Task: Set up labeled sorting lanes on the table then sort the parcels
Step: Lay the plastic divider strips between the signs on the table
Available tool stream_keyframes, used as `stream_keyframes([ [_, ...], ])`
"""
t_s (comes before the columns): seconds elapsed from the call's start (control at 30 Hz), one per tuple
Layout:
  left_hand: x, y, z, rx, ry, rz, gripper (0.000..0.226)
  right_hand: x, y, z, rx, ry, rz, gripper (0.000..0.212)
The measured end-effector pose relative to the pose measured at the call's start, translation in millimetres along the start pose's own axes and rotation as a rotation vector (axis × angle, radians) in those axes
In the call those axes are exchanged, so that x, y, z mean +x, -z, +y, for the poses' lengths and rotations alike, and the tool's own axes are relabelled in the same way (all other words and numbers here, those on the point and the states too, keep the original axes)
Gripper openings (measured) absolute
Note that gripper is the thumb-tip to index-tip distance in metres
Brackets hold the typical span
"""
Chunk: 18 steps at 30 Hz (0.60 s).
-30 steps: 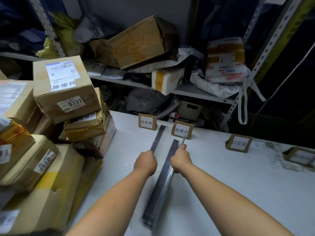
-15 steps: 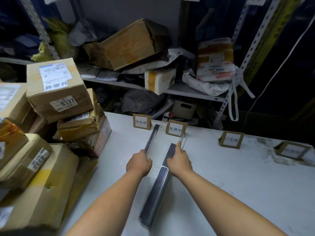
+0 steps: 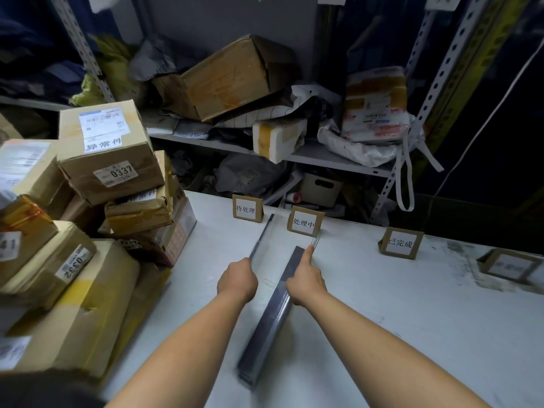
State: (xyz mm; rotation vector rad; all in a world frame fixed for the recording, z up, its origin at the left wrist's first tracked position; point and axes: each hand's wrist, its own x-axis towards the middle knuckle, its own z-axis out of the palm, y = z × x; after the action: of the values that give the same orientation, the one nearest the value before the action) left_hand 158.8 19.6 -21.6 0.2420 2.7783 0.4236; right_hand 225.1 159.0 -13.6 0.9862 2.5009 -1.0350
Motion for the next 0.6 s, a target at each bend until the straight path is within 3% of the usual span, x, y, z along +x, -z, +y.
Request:
stream_keyframes([
  [0.3,15.2,3.6,9.2,-0.177,-0.004,0.019,0.029,1.4,12.4,10.0,-0.058,0.007,-0.014,0.107],
  [0.6,14.4,-7.5,23.6,-0.143,-0.029,-0.043,0.035,0.9,14.6,10.1,-0.094,0.057,-0.016,0.103],
])
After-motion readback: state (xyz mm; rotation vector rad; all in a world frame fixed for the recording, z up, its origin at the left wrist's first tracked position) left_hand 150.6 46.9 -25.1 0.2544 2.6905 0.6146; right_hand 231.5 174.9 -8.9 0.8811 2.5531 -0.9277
